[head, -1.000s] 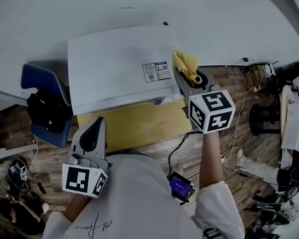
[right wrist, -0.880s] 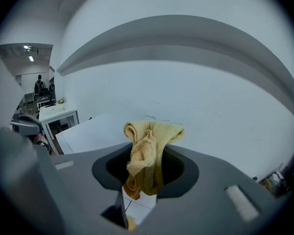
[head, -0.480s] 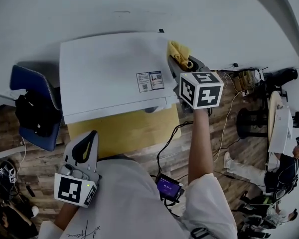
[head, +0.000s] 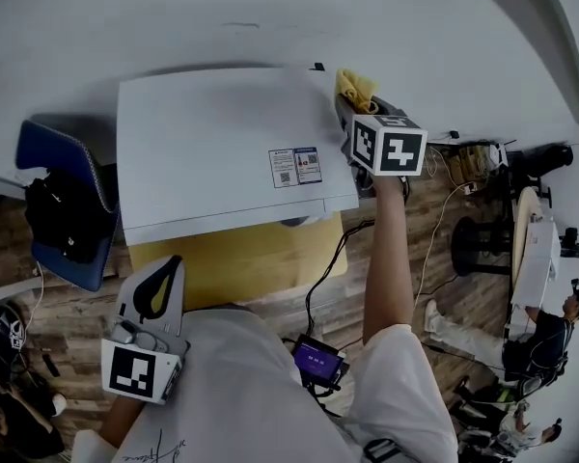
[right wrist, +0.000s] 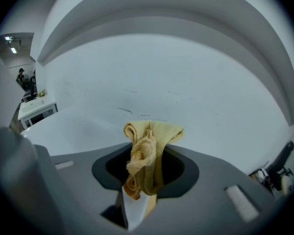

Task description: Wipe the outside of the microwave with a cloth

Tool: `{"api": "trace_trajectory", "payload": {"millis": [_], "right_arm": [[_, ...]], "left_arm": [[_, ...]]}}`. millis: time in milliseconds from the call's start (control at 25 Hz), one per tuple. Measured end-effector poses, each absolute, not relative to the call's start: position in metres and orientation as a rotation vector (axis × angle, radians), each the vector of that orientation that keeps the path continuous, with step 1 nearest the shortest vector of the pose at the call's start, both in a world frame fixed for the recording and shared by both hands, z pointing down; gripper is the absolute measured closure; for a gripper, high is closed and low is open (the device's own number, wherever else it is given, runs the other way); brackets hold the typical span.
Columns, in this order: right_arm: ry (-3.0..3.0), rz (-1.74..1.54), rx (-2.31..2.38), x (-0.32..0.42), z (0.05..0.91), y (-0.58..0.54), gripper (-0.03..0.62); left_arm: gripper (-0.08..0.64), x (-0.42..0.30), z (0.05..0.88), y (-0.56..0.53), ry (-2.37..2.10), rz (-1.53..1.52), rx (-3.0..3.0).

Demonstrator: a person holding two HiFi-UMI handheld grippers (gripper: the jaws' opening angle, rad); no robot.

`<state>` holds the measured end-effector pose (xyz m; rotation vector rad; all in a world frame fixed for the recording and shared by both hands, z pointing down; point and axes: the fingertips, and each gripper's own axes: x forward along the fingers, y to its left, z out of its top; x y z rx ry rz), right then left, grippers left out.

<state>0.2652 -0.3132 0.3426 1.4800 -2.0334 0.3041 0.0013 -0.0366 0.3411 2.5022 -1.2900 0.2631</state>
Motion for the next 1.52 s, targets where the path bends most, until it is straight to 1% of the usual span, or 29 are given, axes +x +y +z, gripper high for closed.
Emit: {"api": "trace_trajectory", "payload": {"millis": [440, 920, 1360, 1520], "right_arm": [[-1.810, 0.266, 1.445, 0.270, 0.364, -0.346, 0.459], [-1.710, 0.557, 1.231, 0.256, 0.385, -0.360, 0.462], [-1.604, 0.607, 1.200, 0.248, 0.389, -0.360, 0.465], [-1.620, 0.617, 1.178, 0.233, 0.390, -0.358, 0.465]], "left_arm": [[0.566, -0.011, 0.340, -0.048, -1.328, 0.234, 2.453], [0.566, -0.022, 0.342, -0.049, -1.348, 0.200, 2.442], [0.566, -0.029, 0.338, -0.049, -1.365, 0.162, 2.448], [0.566, -0.032, 0.335, -0.049, -1.376, 0.152, 2.461]]}}
